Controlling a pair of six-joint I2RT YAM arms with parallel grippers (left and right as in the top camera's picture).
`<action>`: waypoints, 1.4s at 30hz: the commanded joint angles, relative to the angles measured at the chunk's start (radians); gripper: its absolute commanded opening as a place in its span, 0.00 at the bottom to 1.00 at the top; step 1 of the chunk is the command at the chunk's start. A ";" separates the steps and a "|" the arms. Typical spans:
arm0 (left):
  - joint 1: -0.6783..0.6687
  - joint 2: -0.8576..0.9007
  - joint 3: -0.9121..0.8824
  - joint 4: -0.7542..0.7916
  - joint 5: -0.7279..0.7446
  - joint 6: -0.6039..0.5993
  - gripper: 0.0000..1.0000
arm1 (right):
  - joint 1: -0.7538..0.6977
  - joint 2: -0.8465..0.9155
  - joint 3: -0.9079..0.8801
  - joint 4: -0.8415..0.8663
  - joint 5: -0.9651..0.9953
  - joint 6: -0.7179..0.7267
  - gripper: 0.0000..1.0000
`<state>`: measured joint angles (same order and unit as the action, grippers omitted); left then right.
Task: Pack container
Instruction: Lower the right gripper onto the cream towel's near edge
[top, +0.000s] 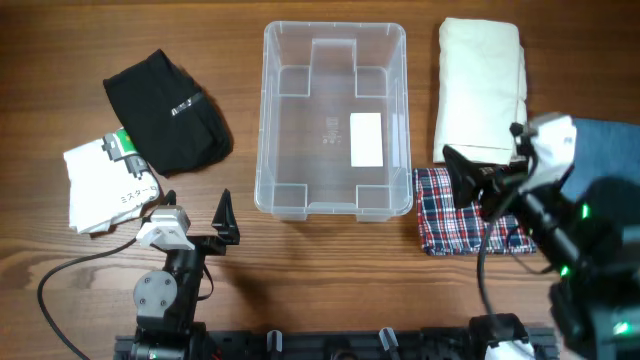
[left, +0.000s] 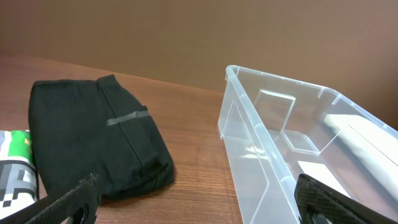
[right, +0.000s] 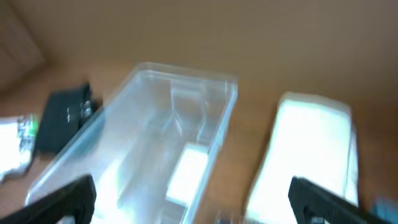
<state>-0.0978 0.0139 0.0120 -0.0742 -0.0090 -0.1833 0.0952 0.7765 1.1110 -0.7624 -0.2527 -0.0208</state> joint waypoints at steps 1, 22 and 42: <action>0.006 -0.005 -0.006 0.002 0.009 0.023 1.00 | -0.003 0.164 0.195 -0.177 0.017 -0.030 1.00; 0.006 -0.005 -0.006 0.002 0.009 0.023 1.00 | -0.163 0.539 0.387 -0.308 0.148 -0.002 1.00; 0.006 -0.005 -0.006 0.002 0.009 0.023 1.00 | -0.423 1.090 0.572 -0.139 0.140 -0.083 1.00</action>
<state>-0.0978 0.0139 0.0120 -0.0742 -0.0090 -0.1799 -0.3077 1.8191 1.6569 -0.9379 -0.1223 -0.0849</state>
